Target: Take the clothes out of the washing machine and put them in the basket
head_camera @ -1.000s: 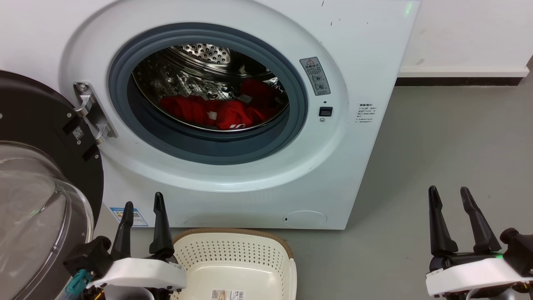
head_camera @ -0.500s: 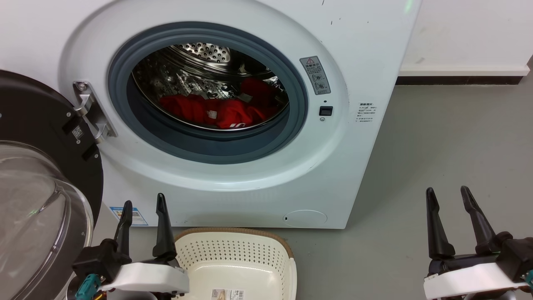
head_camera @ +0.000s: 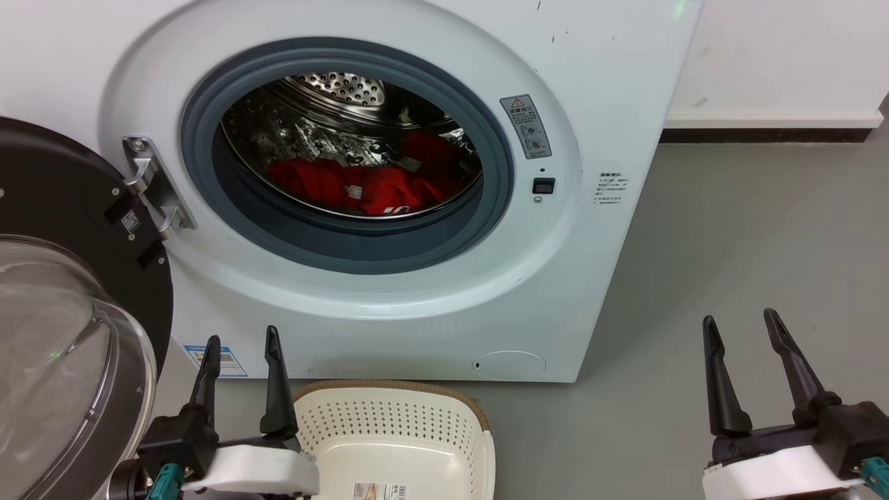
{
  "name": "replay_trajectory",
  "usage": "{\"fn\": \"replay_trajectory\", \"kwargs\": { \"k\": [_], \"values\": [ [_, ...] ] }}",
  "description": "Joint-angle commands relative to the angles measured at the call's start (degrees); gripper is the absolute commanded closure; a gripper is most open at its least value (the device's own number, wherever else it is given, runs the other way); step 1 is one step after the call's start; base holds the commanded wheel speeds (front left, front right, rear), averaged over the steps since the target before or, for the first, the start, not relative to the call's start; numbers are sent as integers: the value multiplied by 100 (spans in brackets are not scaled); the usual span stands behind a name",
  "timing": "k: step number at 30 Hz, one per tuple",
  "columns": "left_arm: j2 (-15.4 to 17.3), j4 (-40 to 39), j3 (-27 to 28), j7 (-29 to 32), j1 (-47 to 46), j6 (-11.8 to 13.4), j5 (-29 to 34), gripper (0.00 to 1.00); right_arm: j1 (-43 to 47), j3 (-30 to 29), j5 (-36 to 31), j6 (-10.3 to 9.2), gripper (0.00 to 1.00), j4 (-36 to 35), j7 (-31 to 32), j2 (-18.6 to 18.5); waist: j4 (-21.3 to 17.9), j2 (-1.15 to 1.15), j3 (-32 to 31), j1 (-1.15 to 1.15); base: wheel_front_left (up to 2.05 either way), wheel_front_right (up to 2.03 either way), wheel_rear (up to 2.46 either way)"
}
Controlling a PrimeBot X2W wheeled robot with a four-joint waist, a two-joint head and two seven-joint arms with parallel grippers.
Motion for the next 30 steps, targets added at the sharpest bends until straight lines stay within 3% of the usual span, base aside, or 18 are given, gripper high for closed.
{"fn": "replay_trajectory", "kwargs": {
  "k": [1,12,30],
  "values": [
    [6,-3,-12,-44,58,9,115,0,78,9,-132,-2,0,-54,-51,12,-3,0,1,0,0,0,0],
    [6,27,-52,-157,106,101,457,0,137,32,-594,-2,0,-145,-165,13,6,0,0,0,0,0,0],
    [5,115,7,-146,58,83,354,0,81,14,-514,-2,0,-77,-152,13,-11,0,33,0,0,0,0]
  ]
}}
